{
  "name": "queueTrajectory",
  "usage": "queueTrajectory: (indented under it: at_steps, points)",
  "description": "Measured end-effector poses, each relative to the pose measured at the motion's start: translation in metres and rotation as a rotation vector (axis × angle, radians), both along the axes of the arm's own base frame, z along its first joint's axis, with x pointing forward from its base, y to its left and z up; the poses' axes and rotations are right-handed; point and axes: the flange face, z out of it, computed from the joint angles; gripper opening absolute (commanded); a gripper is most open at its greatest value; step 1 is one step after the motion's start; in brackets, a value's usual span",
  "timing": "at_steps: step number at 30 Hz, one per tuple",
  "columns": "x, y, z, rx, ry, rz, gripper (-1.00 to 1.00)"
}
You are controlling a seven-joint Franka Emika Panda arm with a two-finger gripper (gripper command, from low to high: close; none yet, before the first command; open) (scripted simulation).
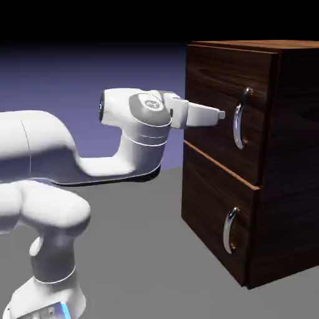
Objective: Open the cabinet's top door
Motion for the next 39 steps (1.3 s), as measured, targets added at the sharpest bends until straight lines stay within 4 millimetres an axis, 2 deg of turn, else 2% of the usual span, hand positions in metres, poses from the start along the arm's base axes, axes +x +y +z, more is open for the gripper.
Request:
queueTrajectory:
  at_steps: [8, 10, 14, 15, 17, 28, 33, 39]
  points:
    - [0.015, -0.026, -0.029, 0.06, -0.099, 0.005, 1.0]
    - [0.015, -0.026, -0.029, 0.061, -0.1, 0.006, 1.0]
    - [0.055, -0.025, -0.029, 0.062, -0.1, 0.006, 1.0]
    - [0.065, -0.023, -0.029, 0.061, -0.1, 0.006, -1.0]
    - [0.065, -0.023, -0.029, 0.061, -0.1, 0.006, -1.0]
    - [-0.032, 0.027, -0.029, 0.046, -0.108, -0.275, -1.0]
    - [-0.064, 0.052, -0.029, 0.041, -0.111, -0.38, -1.0]
    - [-0.093, 0.081, -0.029, 0.035, -0.113, -0.486, -1.0]
